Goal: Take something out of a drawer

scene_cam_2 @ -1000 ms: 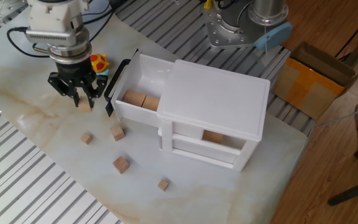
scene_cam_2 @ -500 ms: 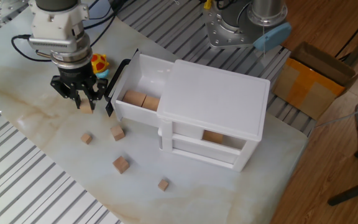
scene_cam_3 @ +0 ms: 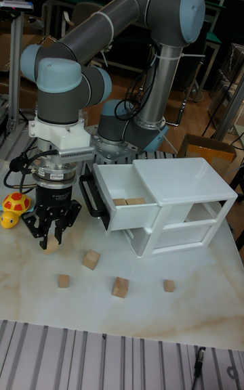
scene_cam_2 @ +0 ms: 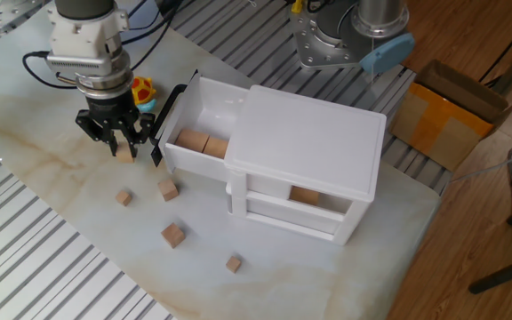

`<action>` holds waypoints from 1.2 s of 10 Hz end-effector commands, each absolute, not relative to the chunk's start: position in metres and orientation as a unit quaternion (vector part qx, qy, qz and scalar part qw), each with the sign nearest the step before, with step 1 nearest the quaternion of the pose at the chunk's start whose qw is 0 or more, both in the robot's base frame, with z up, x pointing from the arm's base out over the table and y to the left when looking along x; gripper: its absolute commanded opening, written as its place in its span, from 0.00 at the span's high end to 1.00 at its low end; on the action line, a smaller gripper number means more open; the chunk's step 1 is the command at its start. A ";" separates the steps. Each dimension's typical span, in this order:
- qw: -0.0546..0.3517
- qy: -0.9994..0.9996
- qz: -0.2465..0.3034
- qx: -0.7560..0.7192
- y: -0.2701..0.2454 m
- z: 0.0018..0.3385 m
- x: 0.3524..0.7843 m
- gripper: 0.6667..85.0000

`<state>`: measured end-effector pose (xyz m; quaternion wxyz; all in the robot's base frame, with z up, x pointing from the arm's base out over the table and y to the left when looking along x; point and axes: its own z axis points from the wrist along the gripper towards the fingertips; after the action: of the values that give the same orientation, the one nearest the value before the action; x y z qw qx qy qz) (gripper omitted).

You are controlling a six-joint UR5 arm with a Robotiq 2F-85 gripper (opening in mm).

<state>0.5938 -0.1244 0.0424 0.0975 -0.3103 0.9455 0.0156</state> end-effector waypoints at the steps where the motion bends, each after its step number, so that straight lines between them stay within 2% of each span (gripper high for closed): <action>1: 0.079 0.949 0.009 -0.306 -0.138 0.039 0.581 1.00; 7: 0.054 0.960 0.005 -0.276 -0.156 0.028 0.554 0.99; 9: 0.055 0.960 0.007 -0.276 -0.154 0.028 0.554 0.77; 10: 0.055 0.960 0.007 -0.275 -0.154 0.028 0.555 0.75; 11: 0.055 0.960 0.008 -0.274 -0.154 0.028 0.555 0.67; 12: 0.057 0.960 0.017 -0.274 -0.149 0.028 0.555 0.54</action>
<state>0.5548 -0.1531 0.0271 0.0529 -0.2803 0.9584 0.0059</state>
